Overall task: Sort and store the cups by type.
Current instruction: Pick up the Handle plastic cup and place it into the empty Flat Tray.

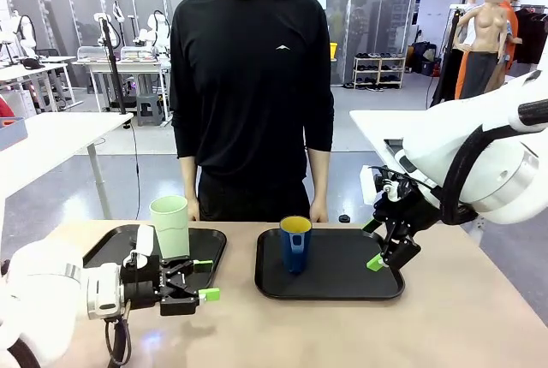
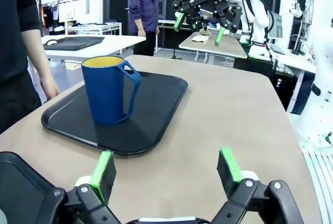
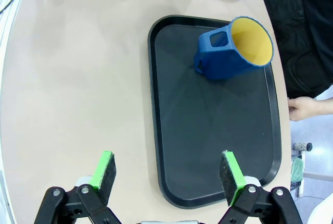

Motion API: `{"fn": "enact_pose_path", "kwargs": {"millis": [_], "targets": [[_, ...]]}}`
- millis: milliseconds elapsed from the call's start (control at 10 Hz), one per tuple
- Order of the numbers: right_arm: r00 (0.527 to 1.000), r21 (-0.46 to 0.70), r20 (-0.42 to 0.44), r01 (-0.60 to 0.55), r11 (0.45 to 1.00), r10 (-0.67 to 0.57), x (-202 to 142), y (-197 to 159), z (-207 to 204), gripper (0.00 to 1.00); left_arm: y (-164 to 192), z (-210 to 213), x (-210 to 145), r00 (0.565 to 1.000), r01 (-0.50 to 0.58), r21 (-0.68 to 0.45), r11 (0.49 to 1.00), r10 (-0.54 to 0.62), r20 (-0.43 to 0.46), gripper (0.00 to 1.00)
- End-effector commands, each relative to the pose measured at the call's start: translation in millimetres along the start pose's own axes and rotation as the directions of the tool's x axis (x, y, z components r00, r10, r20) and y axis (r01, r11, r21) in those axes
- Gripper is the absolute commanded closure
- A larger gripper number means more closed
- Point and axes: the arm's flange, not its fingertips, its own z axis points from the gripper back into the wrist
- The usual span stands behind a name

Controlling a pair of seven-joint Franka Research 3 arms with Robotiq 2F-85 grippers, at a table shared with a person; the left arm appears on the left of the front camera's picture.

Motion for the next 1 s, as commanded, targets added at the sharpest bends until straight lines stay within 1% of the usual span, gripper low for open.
{"fn": "enact_pose_path", "kwargs": {"millis": [0,900], "targets": [[1.0,-0.007,-0.012,0.004,1.0,-0.004,-0.5,0.2,0.4,0.0,-1.4,-2.7,-3.4,1.0,0.006,0.005,1.0,-0.006,-0.009,0.0],[1.0,-0.007,-0.012,0.004,1.0,-0.004,-0.5,0.2,0.4,0.0,-1.4,-2.7,-3.4,1.0,0.006,0.005,1.0,-0.006,-0.009,0.0]]}}
